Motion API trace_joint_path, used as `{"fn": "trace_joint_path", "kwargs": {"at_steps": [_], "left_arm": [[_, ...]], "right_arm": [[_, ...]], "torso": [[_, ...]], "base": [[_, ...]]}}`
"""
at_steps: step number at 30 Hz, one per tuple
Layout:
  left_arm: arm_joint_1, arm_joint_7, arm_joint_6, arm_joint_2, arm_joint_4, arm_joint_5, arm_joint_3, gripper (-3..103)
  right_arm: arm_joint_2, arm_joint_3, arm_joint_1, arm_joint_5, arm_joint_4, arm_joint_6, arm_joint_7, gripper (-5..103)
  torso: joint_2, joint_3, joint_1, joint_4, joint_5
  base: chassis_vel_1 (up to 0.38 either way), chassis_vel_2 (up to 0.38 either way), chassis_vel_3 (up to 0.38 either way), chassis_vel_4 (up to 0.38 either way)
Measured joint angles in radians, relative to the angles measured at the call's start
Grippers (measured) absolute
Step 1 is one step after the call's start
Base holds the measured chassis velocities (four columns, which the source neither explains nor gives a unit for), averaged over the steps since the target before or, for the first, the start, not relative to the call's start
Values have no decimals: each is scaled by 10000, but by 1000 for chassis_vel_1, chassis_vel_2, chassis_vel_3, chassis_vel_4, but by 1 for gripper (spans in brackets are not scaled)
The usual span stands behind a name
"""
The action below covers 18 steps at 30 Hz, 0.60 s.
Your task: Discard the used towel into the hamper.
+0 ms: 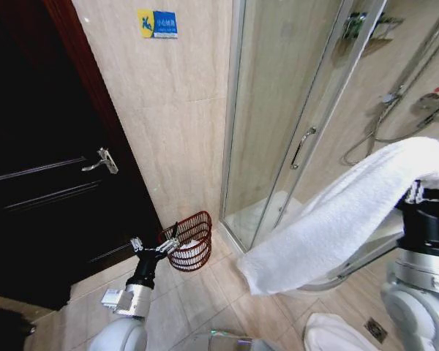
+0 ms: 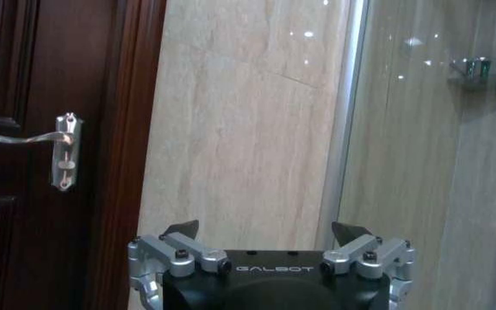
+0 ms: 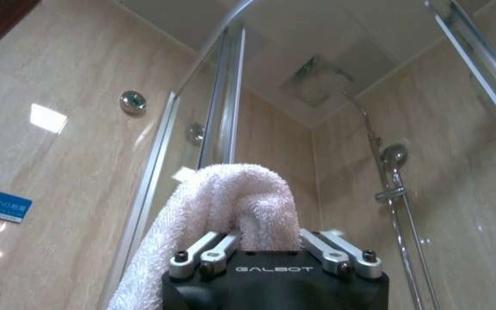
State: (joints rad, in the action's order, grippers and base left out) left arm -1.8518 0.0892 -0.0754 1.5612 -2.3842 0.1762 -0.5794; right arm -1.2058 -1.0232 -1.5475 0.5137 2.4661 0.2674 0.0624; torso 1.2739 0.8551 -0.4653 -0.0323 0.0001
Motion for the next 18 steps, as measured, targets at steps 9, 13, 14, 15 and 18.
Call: {"fn": "trace_joint_path", "kwargs": {"at_steps": [9, 13, 14, 15, 18], "left_arm": [[0, 0, 0, -1, 0, 0, 0, 100], [0, 0, 0, -1, 0, 0, -1, 100], [0, 0, 0, -2, 0, 0, -1, 100], [0, 0, 0, -4, 0, 0, -2, 100], [0, 0, 0, -2, 0, 0, -1, 100]], "right_arm": [[-133, -50, -59, -150, -3, 121, -100, 14], [-161, -46, -104, -151, -11, 268, -121, 14], [-177, 6, -104, -151, -11, 385, -126, 14], [-189, 51, -98, -154, -6, 446, -126, 14], [-210, 138, -88, -248, 17, 537, -145, 14]], "torso": [[-2, 0, 0, 0, -1], [-2, -1, 0, 1, -2], [-2, 0, 0, -1, -6], [-2, 0, 0, 0, -4], [-2, 0, 0, 0, 0]], "base": [[58, 60, -62, -63], [71, 74, -67, -67], [47, 62, -54, -46], [0, 0, 0, 0], [0, 0, 0, 0]]}}
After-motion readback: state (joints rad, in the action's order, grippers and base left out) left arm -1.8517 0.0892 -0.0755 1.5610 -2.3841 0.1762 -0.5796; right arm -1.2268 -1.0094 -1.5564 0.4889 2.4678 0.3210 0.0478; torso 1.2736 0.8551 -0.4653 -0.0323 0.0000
